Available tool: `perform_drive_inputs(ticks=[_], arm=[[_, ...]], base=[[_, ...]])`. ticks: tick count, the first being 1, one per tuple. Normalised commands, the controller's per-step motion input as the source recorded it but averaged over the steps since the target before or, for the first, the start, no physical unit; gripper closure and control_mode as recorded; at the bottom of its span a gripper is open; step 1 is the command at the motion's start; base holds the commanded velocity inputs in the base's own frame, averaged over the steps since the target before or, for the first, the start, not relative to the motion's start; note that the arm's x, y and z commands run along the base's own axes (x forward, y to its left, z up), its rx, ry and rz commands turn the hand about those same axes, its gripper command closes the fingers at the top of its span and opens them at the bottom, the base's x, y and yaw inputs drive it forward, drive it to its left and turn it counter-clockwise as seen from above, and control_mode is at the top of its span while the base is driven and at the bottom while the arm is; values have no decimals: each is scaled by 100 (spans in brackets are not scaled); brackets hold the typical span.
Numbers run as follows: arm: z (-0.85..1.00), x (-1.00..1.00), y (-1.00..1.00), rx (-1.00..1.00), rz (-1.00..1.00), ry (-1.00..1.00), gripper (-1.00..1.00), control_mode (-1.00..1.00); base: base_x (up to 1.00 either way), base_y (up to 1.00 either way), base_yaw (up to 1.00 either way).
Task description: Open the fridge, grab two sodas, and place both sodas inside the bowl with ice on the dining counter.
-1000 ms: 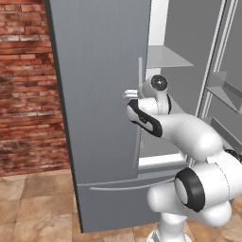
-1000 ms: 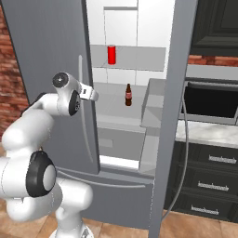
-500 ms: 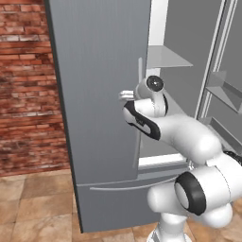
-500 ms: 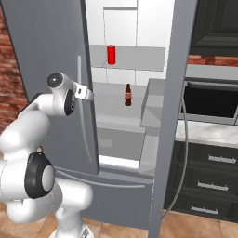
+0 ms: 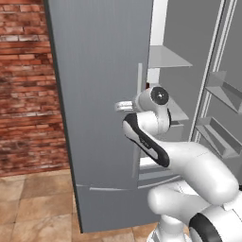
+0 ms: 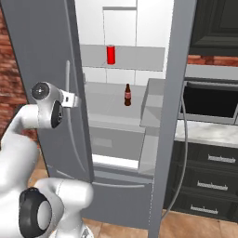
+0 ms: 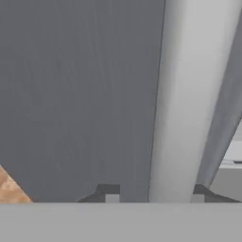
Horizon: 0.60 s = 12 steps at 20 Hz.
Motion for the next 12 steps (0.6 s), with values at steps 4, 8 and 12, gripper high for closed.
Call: perform_drive_inputs(ticks=[4,8,12], arm=[[-6,-91,55,0,13,-5,100,-100],[-6,-97,67,-1,12,-5,100,-100],[0,-100,78,-9,10,-3,100,-100]], base=[[0,0,0],[0,0,0],[0,0,0]])
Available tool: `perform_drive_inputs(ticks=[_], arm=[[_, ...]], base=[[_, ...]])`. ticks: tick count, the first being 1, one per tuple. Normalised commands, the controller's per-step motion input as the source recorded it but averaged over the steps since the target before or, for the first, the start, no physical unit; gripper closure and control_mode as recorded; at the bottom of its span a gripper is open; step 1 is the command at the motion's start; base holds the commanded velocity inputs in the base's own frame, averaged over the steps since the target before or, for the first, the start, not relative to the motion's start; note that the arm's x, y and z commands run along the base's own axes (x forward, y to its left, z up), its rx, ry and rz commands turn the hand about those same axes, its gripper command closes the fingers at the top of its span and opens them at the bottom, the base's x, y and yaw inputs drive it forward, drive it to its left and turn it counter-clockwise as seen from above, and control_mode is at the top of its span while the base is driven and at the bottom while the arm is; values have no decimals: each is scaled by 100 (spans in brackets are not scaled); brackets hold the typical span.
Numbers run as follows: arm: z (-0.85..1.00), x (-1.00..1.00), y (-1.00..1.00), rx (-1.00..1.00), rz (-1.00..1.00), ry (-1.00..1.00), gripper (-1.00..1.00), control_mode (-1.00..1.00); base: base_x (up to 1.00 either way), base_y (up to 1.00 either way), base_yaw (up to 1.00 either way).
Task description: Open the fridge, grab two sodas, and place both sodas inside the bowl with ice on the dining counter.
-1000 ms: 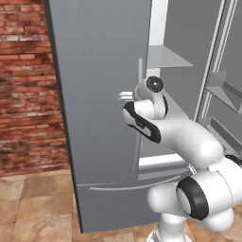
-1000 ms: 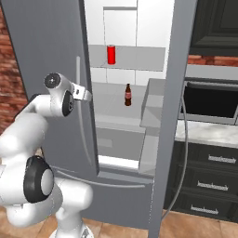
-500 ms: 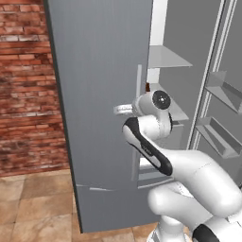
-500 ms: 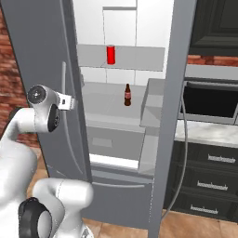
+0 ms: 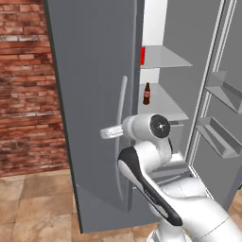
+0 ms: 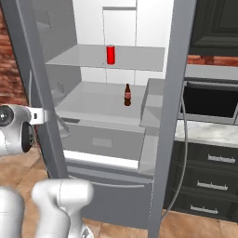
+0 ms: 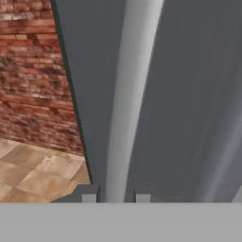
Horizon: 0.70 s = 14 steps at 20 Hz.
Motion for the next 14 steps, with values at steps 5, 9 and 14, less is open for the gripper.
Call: perform_drive_inputs(ticks=[5,9,14], arm=[[0,-89,51,-9,4,0,-100,-100],[13,-84,-53,2,-1,-3,-100,-100],[9,-51,-100,17,-5,1,-100,-100]], base=[[0,0,0],[0,0,0],[0,0,0]])
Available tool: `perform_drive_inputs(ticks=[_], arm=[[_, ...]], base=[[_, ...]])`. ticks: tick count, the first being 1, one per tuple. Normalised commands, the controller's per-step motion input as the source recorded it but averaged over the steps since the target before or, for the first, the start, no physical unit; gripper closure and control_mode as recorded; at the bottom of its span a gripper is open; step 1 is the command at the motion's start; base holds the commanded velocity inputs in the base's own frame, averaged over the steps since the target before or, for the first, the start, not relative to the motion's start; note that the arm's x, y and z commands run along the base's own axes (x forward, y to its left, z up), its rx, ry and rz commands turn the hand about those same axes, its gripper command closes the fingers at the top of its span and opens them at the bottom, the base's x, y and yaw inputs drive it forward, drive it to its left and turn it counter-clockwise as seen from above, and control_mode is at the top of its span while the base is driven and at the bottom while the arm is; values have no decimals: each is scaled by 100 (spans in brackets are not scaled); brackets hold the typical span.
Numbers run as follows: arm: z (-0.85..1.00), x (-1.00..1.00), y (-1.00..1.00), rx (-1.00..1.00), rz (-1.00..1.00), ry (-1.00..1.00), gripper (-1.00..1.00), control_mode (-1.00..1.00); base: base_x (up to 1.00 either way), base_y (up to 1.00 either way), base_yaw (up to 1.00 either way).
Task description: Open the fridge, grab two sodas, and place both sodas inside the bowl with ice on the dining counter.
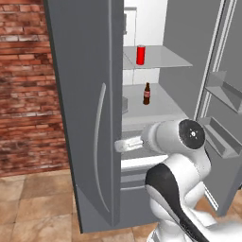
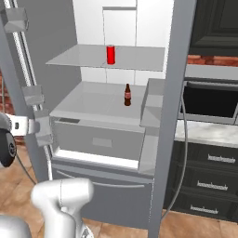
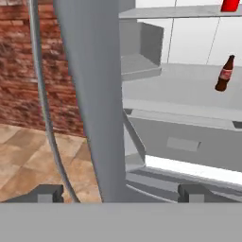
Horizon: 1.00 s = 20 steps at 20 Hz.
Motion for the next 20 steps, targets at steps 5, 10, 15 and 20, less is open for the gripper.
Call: perform_drive_inputs(ticks=[5,10,15,20], arm=[[5,2,-93,26,0,9,-100,-100],[0,43,-59,35,8,13,-100,-100],[0,68,-14,32,7,17,-100,-100],[0,68,12,27,2,14,-100,-100]], base=[[0,0,0],[0,0,0],[0,0,0],[0,0,0]])
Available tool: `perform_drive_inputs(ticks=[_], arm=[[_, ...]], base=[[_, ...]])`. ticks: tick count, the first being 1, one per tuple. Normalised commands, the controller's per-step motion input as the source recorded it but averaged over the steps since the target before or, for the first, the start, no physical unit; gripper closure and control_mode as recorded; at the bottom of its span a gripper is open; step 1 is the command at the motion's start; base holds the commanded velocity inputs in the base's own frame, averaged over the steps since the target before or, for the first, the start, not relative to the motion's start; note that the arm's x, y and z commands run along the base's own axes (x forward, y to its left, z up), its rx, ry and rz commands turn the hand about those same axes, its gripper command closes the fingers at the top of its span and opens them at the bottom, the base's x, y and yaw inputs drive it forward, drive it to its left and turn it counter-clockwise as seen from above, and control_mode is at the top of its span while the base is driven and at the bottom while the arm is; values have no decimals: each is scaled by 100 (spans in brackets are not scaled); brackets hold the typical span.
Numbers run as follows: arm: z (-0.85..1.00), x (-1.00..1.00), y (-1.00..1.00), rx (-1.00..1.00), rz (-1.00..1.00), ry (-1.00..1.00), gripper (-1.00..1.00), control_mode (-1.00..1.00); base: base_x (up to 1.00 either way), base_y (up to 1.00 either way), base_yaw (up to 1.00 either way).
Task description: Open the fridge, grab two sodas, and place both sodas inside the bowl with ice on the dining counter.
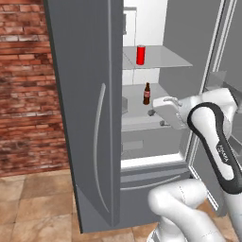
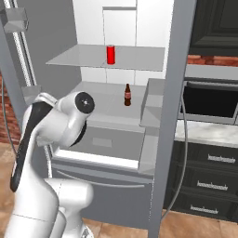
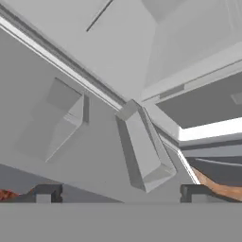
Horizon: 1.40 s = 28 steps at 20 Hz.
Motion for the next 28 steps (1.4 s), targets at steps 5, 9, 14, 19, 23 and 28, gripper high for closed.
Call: perform_drive_inputs(ticks=[5,9,14,19,23,28], arm=[[1,32,39,18,0,8,-100,-100],[0,13,68,9,0,7,-100,-100],[0,17,61,7,1,10,-100,-100],[0,20,58,8,7,13,-100,-100],[5,-2,66,2,13,11,-100,-100],[1,-21,77,0,13,7,-100,-100]], base=[[0,0,0],[0,0,0],[0,0,0],[0,0,0],[0,0,0],[0,0,0]])
